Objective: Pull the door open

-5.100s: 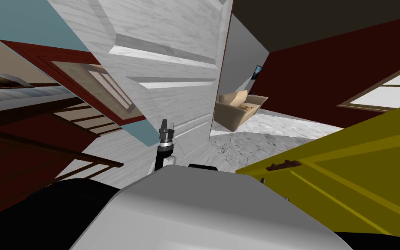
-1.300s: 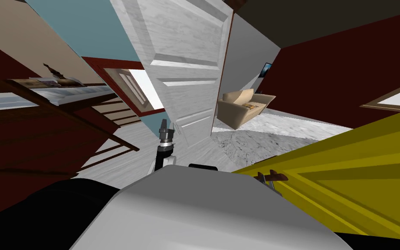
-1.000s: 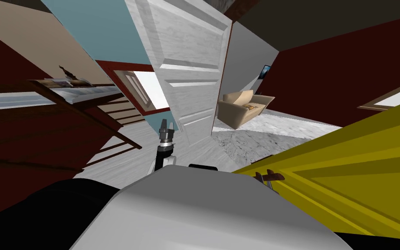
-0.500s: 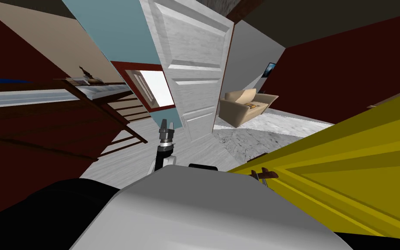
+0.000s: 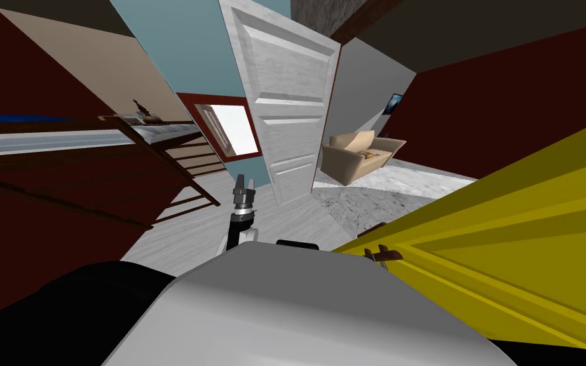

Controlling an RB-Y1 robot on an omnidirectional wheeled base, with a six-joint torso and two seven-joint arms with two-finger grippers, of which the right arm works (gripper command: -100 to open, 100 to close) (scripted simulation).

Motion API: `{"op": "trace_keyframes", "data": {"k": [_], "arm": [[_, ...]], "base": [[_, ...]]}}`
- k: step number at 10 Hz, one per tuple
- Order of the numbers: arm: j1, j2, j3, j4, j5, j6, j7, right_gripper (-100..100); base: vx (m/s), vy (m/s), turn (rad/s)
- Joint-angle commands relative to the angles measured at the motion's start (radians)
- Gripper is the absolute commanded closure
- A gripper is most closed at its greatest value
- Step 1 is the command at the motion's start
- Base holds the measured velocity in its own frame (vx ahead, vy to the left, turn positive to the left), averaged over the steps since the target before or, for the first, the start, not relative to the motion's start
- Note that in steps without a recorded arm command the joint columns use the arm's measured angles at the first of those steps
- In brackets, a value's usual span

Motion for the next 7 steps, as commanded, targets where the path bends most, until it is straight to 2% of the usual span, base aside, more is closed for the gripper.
{"op": "trace_keyframes", "data": {"k": [1,7], "arm": [[0.001,-0.004,0.015,-0.001,0.016,-0.013,-0.003,100],[0.000,-0.022,0.073,-0.006,0.077,-0.049,-0.012,100]], "base": [[-0.192,-0.014,0.047],[-0.202,-0.030,0.039]]}}
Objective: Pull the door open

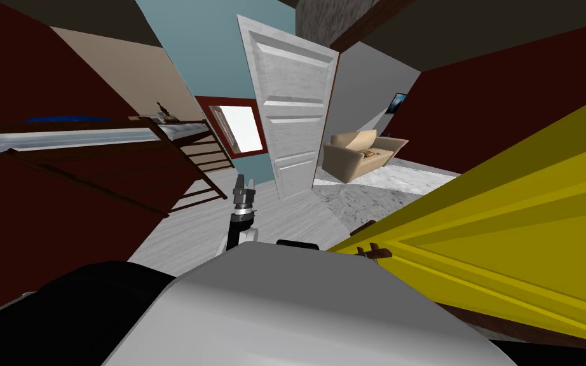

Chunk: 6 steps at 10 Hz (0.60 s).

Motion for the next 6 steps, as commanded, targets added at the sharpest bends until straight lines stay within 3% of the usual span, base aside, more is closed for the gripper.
{"op": "trace_keyframes", "data": {"k": [1,6], "arm": [[0.000,0.000,0.000,0.000,0.000,0.000,0.000,100],[-0.017,-0.022,0.031,0.030,0.024,-0.028,-0.028,100]], "base": [[-0.095,-0.010,0.017],[-0.191,-0.014,0.094]]}}
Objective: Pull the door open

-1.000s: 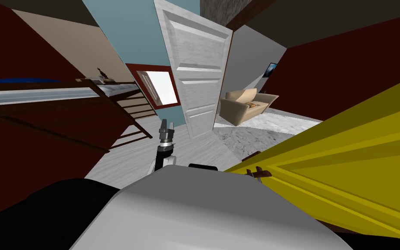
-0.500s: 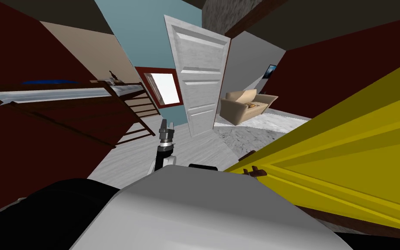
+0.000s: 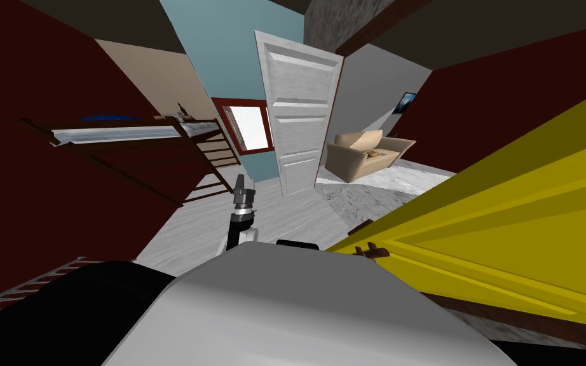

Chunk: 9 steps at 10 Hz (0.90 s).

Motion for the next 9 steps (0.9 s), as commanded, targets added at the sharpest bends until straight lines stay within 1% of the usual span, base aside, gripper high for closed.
{"op": "trace_keyframes", "data": {"k": [1,5,6,7,8,9], "arm": [[-0.004,-0.009,0.006,0.011,0.005,-0.015,-0.011,100],[-0.017,-0.025,0.024,0.031,0.019,-0.034,-0.030,100],[-0.018,-0.021,0.023,0.030,0.019,-0.027,-0.027,100],[-0.016,-0.018,0.030,0.062,0.025,-0.054,-0.043,100],[-0.016,-0.018,0.031,0.071,0.026,-0.063,-0.048,100],[-0.015,-0.017,0.034,0.092,0.030,-0.083,-0.059,100]], "base": [[-0.192,-0.026,0.106],[-0.193,-0.001,0.078],[-0.095,-0.001,0.021],[-0.121,-0.013,0.173],[-0.196,-0.028,0.163],[-0.182,0.000,0.164]]}}
